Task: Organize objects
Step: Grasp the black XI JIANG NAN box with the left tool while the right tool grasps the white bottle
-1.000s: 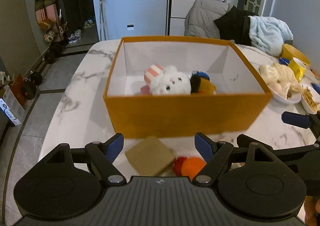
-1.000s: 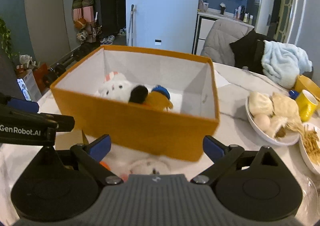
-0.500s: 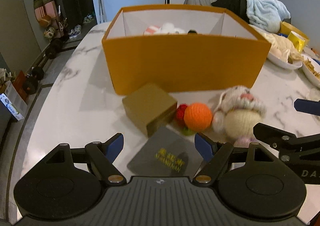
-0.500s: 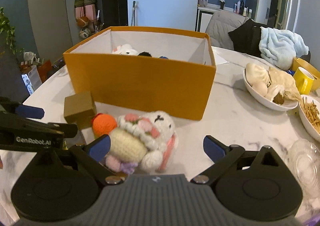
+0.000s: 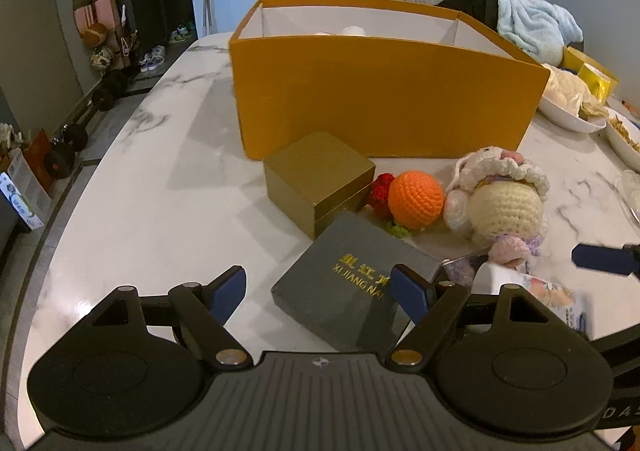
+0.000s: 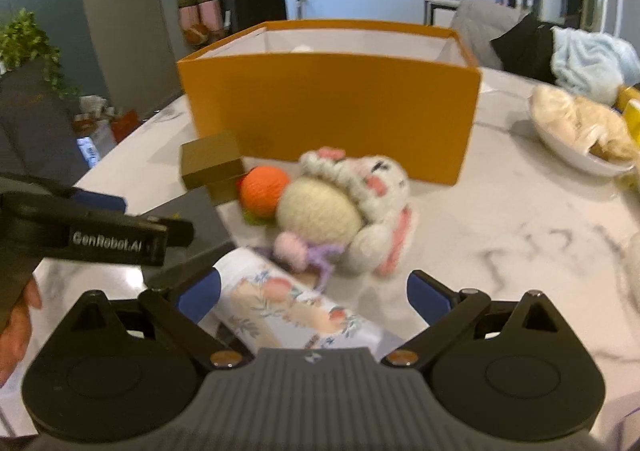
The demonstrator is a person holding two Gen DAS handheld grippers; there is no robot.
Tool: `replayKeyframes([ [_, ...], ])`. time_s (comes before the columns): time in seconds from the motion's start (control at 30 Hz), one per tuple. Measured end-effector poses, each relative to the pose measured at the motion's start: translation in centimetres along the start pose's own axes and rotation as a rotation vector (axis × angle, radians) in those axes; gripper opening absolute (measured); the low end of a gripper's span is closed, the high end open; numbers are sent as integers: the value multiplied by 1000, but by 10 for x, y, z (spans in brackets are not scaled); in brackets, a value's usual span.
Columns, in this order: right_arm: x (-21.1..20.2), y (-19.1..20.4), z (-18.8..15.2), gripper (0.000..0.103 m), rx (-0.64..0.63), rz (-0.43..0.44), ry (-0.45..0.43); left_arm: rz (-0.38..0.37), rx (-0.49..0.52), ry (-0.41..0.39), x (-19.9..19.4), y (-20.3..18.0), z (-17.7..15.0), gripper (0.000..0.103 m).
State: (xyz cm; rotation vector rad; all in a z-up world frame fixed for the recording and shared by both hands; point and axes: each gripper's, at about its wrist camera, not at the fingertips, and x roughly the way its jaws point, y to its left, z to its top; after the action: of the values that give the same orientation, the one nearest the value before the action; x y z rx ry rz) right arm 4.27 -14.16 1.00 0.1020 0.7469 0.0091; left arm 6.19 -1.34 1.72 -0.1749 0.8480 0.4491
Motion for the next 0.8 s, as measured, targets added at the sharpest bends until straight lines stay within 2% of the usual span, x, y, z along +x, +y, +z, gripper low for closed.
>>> replayKeyframes([
  [0.3,15,7,-11,98,-20,70,18,-9,-42,-5,-4,14,-4,94],
  [0.33,16,6,-11,95,-13,77,19,-11,-40,-10,-5,13,-4,94],
  [0.4,17,2,-13,83,10,86,17,-18,-33,-25,-7,11,-5,94],
  [0.43,17,-1,-14,75,25,88,22,-21,-25,-31,-8,9,-5,94],
  [0.47,18,-4,-14,73,47,108,27,-24,-13,-32,-8,6,-5,94],
  [0.53,16,-13,-17,72,104,137,29,-29,13,-32,-6,1,-4,94],
  [0.73,7,-28,-24,67,171,152,38,-87,140,-53,3,-13,-2,95],
  [0.8,5,-33,-27,68,194,163,46,-126,188,-37,8,-15,2,100],
])
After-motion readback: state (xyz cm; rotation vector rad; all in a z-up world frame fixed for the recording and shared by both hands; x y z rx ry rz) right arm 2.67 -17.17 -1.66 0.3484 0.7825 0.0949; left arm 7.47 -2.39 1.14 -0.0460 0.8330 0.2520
